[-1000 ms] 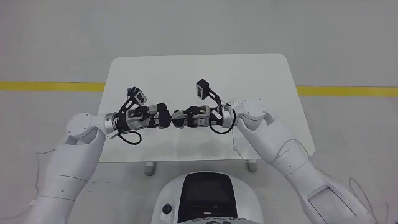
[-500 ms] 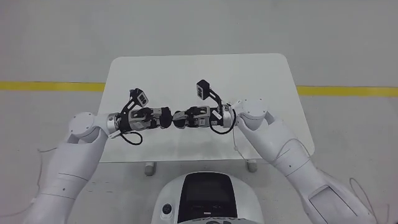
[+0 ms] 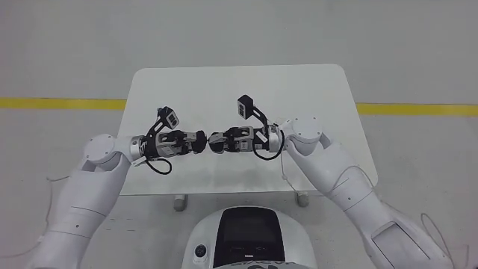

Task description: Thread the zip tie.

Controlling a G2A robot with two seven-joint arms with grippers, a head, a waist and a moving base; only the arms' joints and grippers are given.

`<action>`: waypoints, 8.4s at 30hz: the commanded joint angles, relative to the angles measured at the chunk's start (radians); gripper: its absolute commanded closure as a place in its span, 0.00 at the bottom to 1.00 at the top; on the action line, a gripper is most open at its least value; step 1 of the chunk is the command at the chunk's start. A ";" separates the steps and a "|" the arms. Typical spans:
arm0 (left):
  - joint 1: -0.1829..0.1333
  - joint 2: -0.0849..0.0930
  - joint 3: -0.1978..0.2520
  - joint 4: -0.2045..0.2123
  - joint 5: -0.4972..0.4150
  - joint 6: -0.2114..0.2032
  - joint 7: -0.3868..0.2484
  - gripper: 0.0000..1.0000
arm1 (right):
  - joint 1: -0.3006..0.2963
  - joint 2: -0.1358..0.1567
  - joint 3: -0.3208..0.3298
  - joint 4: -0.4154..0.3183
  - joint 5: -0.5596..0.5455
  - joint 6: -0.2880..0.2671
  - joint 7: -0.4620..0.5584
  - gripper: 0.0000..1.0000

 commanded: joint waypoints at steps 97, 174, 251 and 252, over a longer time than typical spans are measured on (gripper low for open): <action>-0.098 -0.096 -0.057 0.205 -0.140 -0.303 0.017 1.00 | -0.068 0.091 0.145 -0.210 -0.371 0.207 -0.060 0.00; -0.098 -0.096 -0.057 0.205 -0.140 -0.303 0.017 1.00 | 0.363 0.080 -0.156 0.205 -1.425 -0.441 0.205 0.00; -0.098 -0.096 -0.057 0.205 -0.140 -0.303 0.017 1.00 | 0.544 0.036 -0.717 0.487 -1.184 -0.441 -0.043 0.73; -0.098 -0.096 -0.057 0.205 -0.140 -0.303 0.017 1.00 | 0.544 0.034 -0.717 0.489 -1.183 -0.441 -0.044 0.74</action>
